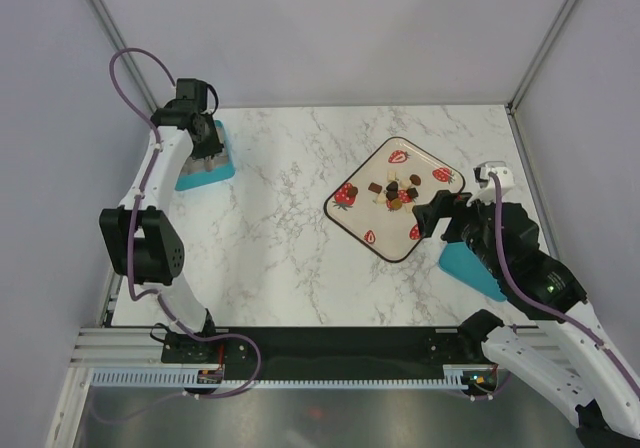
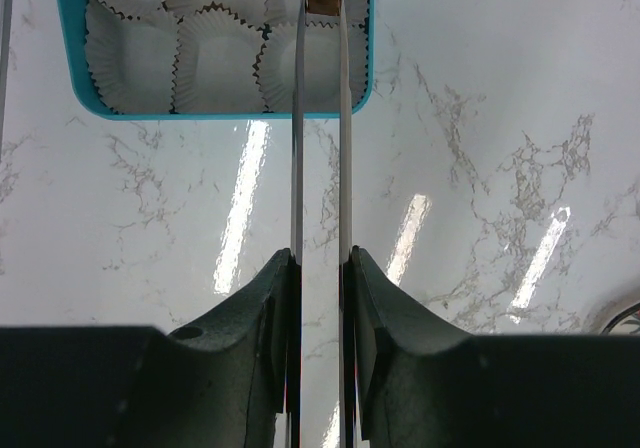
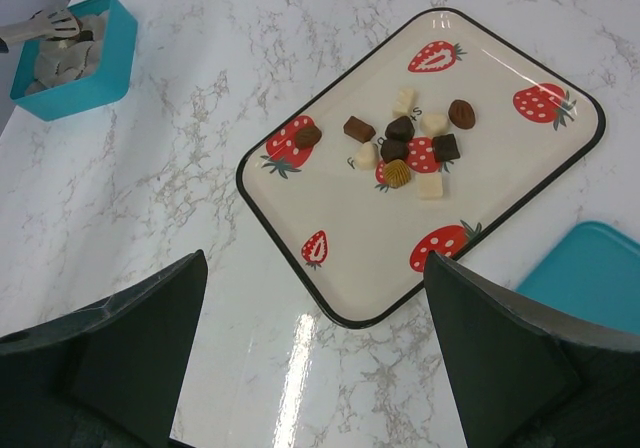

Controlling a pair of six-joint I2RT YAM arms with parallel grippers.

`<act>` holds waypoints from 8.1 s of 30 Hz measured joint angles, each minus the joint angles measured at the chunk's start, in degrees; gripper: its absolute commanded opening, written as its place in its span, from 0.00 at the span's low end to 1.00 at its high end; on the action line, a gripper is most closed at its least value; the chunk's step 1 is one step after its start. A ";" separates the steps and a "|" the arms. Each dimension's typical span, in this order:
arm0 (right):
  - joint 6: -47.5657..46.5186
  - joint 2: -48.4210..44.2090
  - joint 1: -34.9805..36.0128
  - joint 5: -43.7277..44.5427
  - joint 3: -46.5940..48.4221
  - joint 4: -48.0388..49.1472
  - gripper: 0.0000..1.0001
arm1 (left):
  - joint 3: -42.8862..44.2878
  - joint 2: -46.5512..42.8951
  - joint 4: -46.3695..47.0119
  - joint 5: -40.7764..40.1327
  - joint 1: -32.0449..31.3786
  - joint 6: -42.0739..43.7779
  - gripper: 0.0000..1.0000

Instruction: Pack the chocolate

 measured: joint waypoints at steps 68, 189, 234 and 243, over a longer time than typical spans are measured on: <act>1.77 -2.45 0.00 -0.96 1.20 -1.99 0.98 | -4.83 -8.63 2.69 3.91 -30.97 1.25 0.47; 1.46 3.26 0.00 -2.54 -0.44 2.10 0.98 | -2.89 3.78 2.69 -3.39 10.78 -1.27 0.34; -0.11 9.01 0.00 -2.56 -0.07 5.55 0.98 | -5.33 5.25 7.78 3.78 9.35 1.70 0.49; -0.20 8.76 0.00 -2.97 0.07 5.55 0.98 | -4.59 4.50 7.76 3.72 8.20 2.32 0.52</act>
